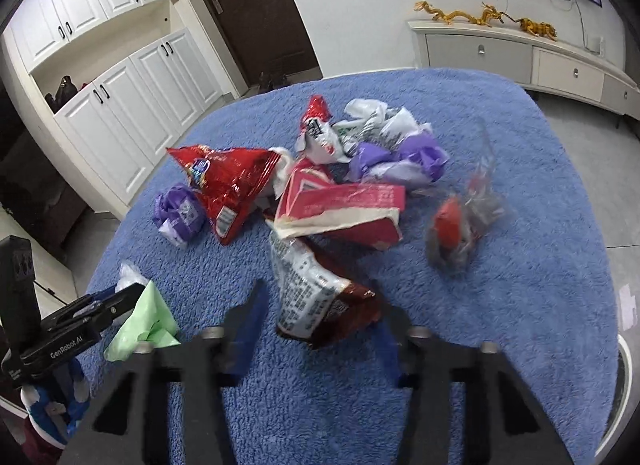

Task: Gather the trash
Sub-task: 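Grasp the clear plastic bag with the left gripper while the right grasps a white-red wrapper, then carry both wrappers over the trash bin and open both grippers to drop them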

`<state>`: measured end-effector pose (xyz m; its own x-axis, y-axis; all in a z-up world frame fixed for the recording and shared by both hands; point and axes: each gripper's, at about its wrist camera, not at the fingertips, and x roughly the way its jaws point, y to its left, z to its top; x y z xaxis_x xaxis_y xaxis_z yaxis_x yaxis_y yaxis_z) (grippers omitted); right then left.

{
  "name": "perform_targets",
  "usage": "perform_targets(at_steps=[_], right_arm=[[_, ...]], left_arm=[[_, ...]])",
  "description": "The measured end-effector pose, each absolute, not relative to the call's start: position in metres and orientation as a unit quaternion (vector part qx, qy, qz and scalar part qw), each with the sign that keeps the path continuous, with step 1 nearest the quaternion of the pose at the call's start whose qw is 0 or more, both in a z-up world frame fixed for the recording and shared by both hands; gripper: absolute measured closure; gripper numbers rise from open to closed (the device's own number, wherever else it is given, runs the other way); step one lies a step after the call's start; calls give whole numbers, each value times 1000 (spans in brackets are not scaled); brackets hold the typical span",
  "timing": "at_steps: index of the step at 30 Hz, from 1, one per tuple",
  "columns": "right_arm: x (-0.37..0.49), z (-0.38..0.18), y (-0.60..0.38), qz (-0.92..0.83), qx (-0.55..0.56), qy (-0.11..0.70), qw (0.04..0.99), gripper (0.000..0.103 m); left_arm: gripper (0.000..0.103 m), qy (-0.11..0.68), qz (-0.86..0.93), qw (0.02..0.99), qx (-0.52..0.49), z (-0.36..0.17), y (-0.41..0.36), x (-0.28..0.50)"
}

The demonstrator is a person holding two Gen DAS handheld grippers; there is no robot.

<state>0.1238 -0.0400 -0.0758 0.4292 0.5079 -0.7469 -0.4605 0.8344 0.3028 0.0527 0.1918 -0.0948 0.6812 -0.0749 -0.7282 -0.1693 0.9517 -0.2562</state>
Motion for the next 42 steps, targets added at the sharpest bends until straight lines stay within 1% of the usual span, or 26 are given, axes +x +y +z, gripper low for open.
perform_targets(at_steps=[2, 3, 12, 18, 23, 29, 35, 42], right_arm=[[114, -73, -42, 295, 23, 444, 846, 76], [109, -71, -43, 297, 19, 440, 848, 76], [60, -43, -62, 308, 35, 394, 865, 77], [33, -15, -106, 274, 59, 360, 890, 77], [10, 1, -165, 214, 77, 337, 913, 77], [-8, -3, -249, 116, 108, 332, 930, 77], [-9, -35, -327, 20, 135, 357, 924, 77], [8, -86, -388, -37, 181, 395, 900, 77]], left_arm=[[69, 388, 27, 909, -151, -88, 191, 45], [70, 383, 28, 911, -149, -85, 191, 43], [70, 342, 25, 931, -128, -43, 177, 18], [70, 320, -20, 941, -109, -17, 135, 16], [70, 304, -84, 946, -74, 4, 73, 24], [70, 314, -174, 932, -41, 12, -15, 48], [70, 348, -244, 905, 5, 6, -117, 84], [69, 392, -293, 871, 36, -21, -217, 129]])
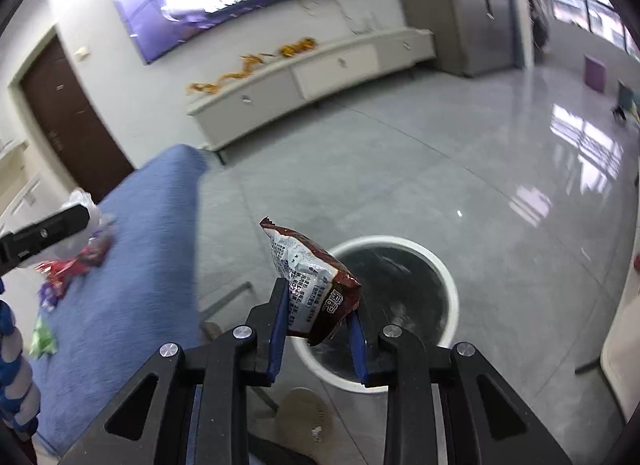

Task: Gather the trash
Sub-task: 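Carry both wrappers over the trash bin and open both grippers to drop them, then grasp the pale green paper with the left gripper while the right grasps a clear wrapper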

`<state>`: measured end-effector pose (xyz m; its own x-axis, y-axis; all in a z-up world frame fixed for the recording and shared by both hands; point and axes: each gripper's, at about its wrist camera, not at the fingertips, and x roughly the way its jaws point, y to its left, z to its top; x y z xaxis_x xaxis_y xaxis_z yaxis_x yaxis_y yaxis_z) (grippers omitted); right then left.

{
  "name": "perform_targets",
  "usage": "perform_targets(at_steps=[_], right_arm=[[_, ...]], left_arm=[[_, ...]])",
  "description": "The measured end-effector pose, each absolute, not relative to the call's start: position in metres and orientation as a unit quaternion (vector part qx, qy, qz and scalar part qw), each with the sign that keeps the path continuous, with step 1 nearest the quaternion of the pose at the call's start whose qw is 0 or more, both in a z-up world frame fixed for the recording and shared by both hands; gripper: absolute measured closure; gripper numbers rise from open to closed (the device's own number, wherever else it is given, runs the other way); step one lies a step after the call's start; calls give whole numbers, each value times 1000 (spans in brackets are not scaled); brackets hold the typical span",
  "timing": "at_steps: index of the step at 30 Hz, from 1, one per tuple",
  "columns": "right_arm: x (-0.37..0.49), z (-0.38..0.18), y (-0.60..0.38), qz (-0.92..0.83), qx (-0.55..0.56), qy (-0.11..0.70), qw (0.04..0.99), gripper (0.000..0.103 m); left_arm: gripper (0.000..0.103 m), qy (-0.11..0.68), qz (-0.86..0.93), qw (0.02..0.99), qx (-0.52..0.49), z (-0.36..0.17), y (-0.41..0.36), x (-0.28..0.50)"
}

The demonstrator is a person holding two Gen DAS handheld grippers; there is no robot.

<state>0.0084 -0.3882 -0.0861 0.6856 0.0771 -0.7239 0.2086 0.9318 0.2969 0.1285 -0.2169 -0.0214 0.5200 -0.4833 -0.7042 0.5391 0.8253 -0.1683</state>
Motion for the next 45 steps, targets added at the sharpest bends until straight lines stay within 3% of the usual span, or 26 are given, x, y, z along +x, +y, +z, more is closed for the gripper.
perform_targets(at_steps=[8, 14, 17, 22, 33, 45], right_arm=[[41, -129, -421, -67, 195, 434, 877, 75], [59, -152, -430, -83, 197, 455, 864, 62], [58, -154, -432, -90, 198, 457, 862, 52], [54, -152, -433, -97, 198, 457, 862, 51], [28, -80, -395, -61, 188, 394, 898, 51], [-11, 28, -298, 26, 133, 299, 945, 51]], left_arm=[[68, 443, -327, 834, 32, -63, -289, 174], [37, 467, -344, 814, 3, -84, -321, 198], [37, 473, -349, 809, -8, -88, -321, 203], [37, 465, -345, 816, -11, -80, -310, 198], [37, 385, -296, 874, 6, -22, -245, 143], [37, 272, -208, 939, -20, 60, -101, 62]])
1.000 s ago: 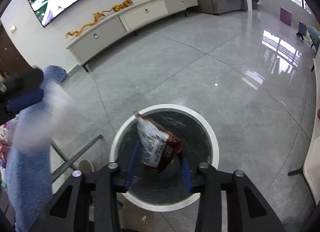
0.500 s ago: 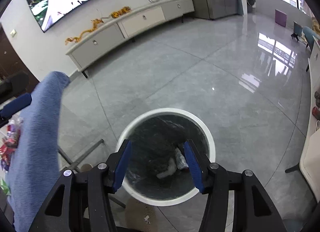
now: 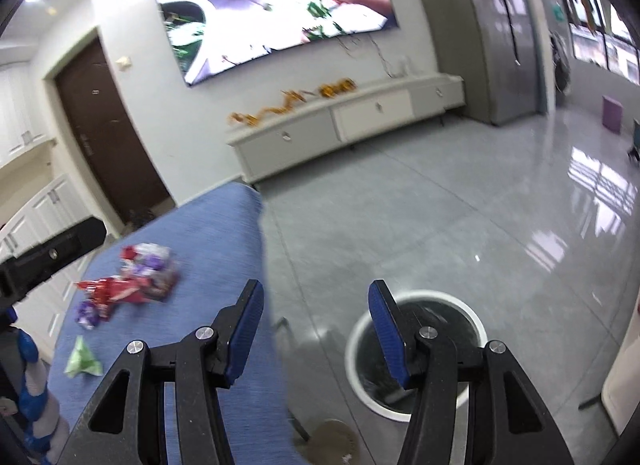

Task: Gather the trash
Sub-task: 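Grasp the pale green paper with the left gripper while the right grasps a clear wrapper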

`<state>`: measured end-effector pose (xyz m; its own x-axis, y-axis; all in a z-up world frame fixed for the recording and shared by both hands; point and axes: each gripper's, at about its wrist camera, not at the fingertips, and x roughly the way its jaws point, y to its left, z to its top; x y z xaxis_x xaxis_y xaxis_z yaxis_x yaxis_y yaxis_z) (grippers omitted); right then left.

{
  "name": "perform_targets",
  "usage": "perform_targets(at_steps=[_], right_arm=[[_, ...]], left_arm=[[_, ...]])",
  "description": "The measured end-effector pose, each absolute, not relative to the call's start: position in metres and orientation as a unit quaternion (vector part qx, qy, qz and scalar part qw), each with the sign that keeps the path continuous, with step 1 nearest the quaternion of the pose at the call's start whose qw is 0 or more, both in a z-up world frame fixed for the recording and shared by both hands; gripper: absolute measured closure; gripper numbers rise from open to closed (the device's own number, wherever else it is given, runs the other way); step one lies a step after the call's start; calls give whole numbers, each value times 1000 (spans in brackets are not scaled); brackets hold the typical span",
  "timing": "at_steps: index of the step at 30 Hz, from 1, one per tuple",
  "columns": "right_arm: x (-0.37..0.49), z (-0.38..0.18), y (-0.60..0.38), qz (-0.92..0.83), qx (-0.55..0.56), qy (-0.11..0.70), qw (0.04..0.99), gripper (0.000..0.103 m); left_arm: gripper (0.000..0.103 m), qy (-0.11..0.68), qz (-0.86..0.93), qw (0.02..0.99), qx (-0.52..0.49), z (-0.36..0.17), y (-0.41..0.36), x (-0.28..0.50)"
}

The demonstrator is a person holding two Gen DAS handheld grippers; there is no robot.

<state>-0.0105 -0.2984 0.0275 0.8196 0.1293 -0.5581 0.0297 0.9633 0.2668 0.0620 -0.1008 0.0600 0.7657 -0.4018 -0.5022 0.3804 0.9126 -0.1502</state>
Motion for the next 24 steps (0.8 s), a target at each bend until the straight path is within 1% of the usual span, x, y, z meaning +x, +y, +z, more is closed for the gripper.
perform_targets(at_steps=[7, 13, 18, 24], right_arm=[[-26, 78, -237, 82, 98, 257, 958, 51], [-27, 102, -193, 126, 80, 232, 961, 51], [-15, 96, -167, 151, 74, 232, 958, 51], [14, 64, -140, 163, 65, 275, 945, 51]], left_arm=[[36, 217, -138, 965, -43, 85, -5, 23], [36, 200, -63, 976, -59, 75, 69, 2], [36, 217, -18, 972, -84, 44, 123, 2], [36, 255, -4, 962, -94, 0, 155, 8]])
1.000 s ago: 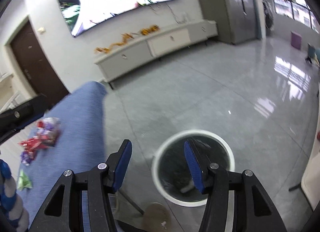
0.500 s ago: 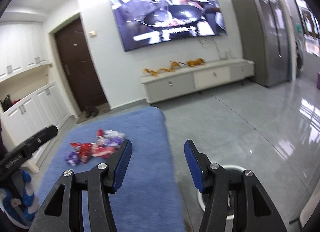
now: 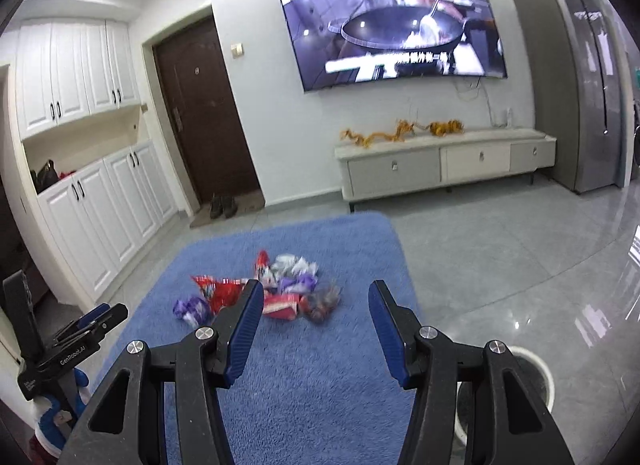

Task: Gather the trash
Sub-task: 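Grasp the pale green paper with the left gripper while the right grasps a clear wrapper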

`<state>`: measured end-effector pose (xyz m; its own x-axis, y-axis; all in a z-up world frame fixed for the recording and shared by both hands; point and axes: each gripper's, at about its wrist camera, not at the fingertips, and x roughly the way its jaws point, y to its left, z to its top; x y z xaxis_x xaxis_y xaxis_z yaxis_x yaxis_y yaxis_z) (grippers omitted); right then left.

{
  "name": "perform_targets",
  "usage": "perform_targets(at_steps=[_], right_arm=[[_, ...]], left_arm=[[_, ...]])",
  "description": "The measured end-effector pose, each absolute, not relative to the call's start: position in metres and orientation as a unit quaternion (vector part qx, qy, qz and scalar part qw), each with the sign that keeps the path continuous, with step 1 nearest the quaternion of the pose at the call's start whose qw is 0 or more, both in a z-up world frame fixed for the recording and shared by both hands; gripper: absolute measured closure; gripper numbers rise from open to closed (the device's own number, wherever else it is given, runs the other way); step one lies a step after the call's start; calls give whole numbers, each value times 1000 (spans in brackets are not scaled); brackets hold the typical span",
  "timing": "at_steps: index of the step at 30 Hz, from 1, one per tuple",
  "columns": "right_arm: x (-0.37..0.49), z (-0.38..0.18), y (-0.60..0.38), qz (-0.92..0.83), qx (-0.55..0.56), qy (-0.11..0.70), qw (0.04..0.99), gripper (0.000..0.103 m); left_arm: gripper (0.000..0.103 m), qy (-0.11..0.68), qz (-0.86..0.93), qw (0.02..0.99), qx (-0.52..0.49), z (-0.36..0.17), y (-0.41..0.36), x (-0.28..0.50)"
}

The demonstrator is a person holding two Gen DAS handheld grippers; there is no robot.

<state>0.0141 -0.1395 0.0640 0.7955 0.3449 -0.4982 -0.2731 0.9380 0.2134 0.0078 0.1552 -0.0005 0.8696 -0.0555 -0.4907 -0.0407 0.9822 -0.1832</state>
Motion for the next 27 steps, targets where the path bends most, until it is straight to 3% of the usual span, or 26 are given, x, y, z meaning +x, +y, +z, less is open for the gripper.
perform_targets(at_steps=[18, 27], right_arm=[[90, -8, -86, 182, 33, 366, 912, 51], [129, -35, -70, 180, 22, 390, 903, 58]], left_arm=[[37, 339, -63, 935, -89, -76, 144, 47], [51, 366, -98, 919, -109, -90, 146, 54]])
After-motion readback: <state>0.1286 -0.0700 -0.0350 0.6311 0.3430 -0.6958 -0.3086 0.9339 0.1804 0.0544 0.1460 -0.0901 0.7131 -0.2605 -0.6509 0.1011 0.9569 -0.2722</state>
